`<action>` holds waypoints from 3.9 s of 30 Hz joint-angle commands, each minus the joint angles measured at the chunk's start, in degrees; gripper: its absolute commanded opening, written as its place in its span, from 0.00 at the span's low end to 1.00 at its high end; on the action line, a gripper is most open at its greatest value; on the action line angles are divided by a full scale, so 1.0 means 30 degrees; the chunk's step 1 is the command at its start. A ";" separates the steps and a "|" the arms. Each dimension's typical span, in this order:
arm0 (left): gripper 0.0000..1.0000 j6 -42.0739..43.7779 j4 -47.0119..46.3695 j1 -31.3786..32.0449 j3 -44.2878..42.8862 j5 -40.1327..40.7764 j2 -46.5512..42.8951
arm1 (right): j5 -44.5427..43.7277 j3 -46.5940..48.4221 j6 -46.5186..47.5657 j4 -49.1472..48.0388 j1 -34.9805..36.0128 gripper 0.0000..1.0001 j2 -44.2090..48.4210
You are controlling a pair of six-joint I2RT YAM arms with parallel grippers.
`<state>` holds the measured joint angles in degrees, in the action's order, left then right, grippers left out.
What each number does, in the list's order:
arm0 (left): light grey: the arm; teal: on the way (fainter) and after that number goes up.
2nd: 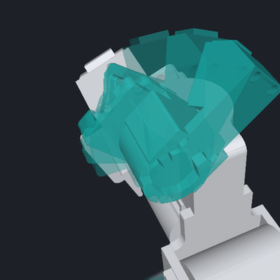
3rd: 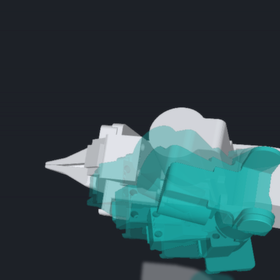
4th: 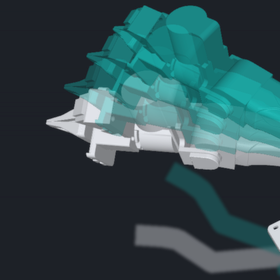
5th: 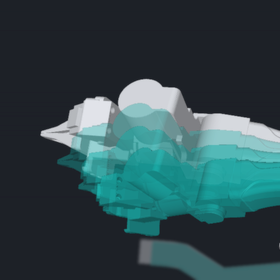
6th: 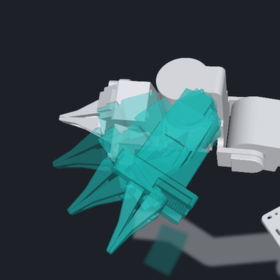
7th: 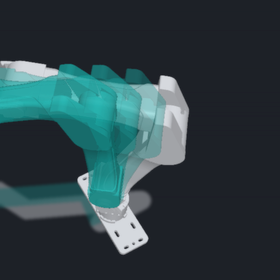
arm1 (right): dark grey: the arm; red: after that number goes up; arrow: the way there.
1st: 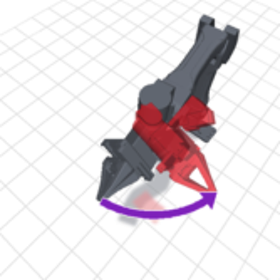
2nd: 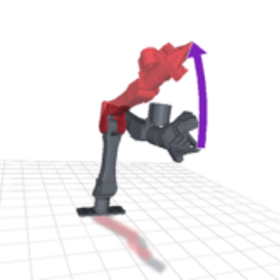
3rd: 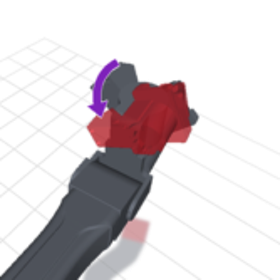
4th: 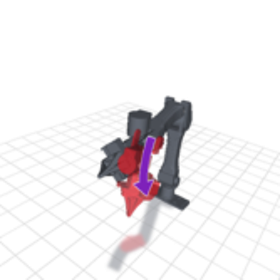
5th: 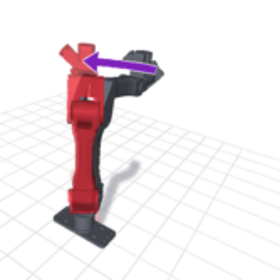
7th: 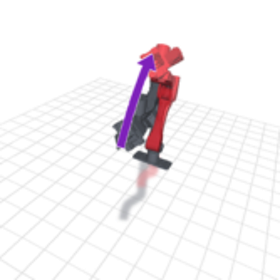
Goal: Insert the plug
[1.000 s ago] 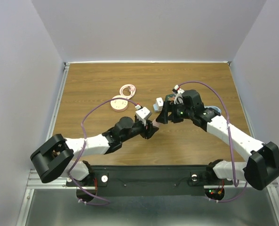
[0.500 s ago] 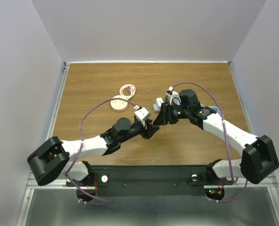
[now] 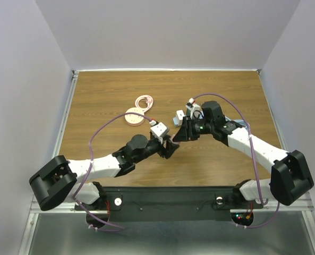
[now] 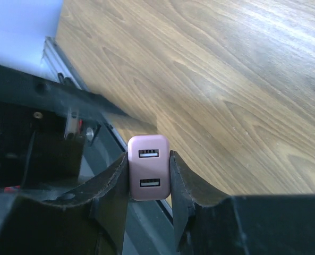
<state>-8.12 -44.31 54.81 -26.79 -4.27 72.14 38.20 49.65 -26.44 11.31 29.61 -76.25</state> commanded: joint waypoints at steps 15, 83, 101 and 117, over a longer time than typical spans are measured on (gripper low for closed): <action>0.99 -0.2329 0.2610 -0.4251 0.0992 0.5787 -0.4009 | -0.5992 0.5831 0.2601 -0.0431 -0.0962 0.01 -0.3468; 0.99 -0.6903 0.1817 -0.8952 -0.3669 -0.2004 0.6250 | -0.8630 0.8788 0.5295 -0.0752 -0.0581 0.01 -0.7130; 0.99 -0.5789 0.4077 -1.2321 -0.1999 -0.1095 0.1296 | -0.7370 1.3477 0.8607 -0.0900 0.0737 0.01 -1.2932; 0.99 -0.5555 0.4225 -1.2439 -0.1560 -0.1242 0.1090 | -0.9010 1.4857 0.9895 -0.1134 0.1206 0.01 -1.4427</action>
<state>-25.91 -30.50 17.87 -32.23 -7.53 77.69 13.06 91.50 1.78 10.94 32.67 -118.93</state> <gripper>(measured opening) 0.986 0.373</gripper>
